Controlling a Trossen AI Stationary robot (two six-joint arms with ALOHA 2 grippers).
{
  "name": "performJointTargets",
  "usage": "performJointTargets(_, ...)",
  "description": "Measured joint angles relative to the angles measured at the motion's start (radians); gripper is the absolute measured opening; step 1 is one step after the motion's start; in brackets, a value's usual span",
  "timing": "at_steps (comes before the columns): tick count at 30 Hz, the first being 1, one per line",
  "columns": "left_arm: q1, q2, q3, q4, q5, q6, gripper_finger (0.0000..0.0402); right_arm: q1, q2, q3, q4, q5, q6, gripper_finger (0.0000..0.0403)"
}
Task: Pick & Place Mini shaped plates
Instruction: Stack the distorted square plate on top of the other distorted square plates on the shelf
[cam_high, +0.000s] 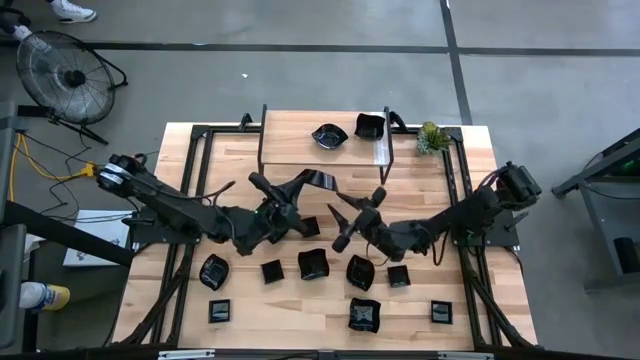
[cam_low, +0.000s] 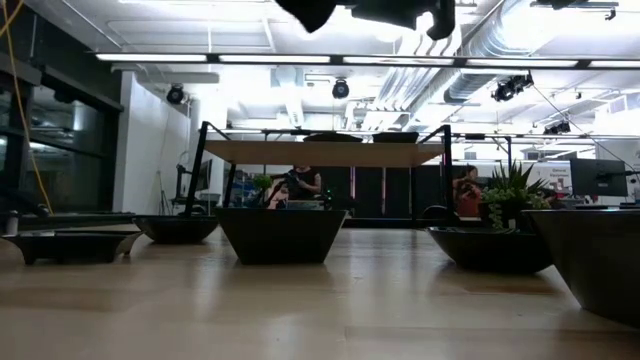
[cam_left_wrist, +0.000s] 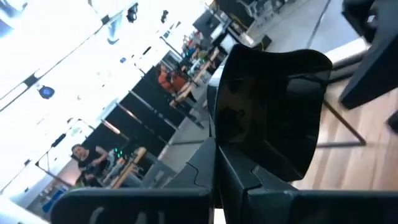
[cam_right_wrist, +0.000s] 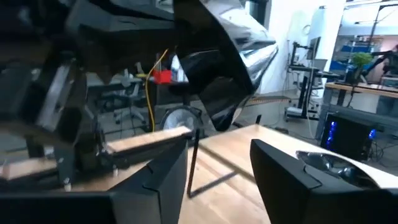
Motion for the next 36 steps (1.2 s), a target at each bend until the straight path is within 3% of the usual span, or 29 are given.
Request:
performJointTargets(11, 0.074, 0.01, 0.0, 0.033, 0.133, -0.003, 0.0, -0.053, 0.0, 0.0, 0.105, 0.006, -0.07, 0.0177)
performJointTargets(26, 0.085, 0.01, 0.0, 0.03, 0.137, 0.006, 0.0, -0.118, 0.0, 0.0, 0.123, 0.009, 0.001, 0.0177)
performJointTargets(36, 0.148, 0.035, 0.0, 0.06, 0.214, 0.019, 0.0, -0.154, 0.0, 0.0, 0.142, -0.022, 0.005, 0.0176)
